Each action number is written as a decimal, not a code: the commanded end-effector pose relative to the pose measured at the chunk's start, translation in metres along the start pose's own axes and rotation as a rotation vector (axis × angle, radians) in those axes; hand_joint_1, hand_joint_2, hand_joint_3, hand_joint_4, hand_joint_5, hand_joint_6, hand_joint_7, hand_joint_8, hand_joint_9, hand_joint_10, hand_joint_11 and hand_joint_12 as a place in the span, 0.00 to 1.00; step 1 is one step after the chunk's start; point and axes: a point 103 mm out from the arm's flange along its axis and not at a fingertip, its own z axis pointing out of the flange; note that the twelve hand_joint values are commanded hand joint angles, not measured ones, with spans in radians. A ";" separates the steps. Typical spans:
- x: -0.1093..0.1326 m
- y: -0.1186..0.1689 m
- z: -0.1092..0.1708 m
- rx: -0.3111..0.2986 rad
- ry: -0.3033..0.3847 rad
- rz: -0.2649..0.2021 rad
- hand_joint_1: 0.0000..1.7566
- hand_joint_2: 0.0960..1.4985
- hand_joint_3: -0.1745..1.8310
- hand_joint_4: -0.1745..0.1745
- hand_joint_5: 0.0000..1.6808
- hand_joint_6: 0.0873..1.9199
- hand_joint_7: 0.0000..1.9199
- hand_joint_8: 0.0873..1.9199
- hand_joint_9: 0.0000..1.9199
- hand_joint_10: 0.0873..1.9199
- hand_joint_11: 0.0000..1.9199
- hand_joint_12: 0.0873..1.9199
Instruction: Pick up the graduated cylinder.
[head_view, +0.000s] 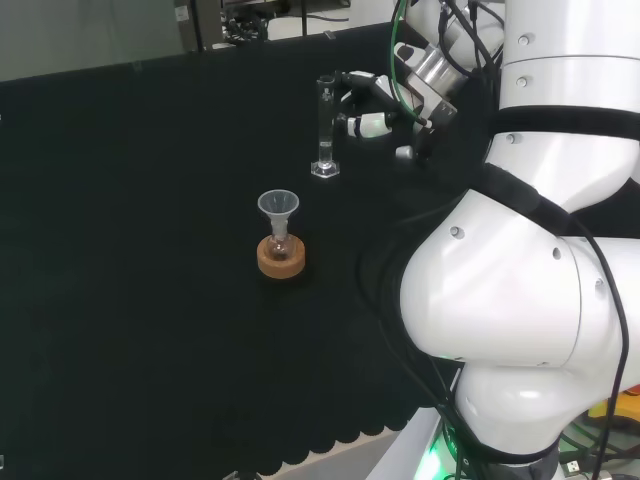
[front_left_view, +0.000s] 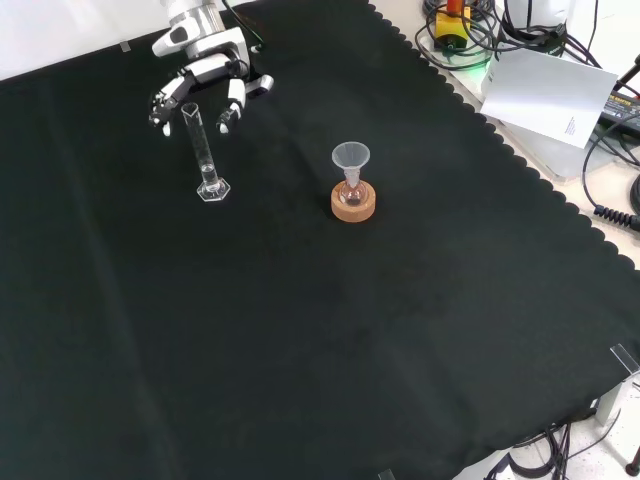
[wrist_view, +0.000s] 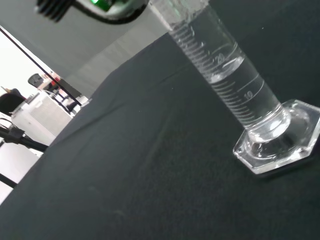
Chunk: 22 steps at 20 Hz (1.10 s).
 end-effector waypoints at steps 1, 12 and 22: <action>0.001 0.010 0.013 -0.027 0.045 -0.034 0.51 0.42 0.33 0.35 0.26 0.00 0.16 0.30 0.31 0.27 0.17 0.67; -0.003 0.016 0.028 -0.032 0.114 -0.063 0.55 0.41 0.35 0.44 0.35 0.00 0.23 0.31 0.36 0.26 0.22 0.66; -0.011 0.014 0.030 -0.049 0.138 -0.054 0.55 0.41 0.36 0.45 0.38 0.04 0.27 0.30 0.40 0.23 0.29 0.61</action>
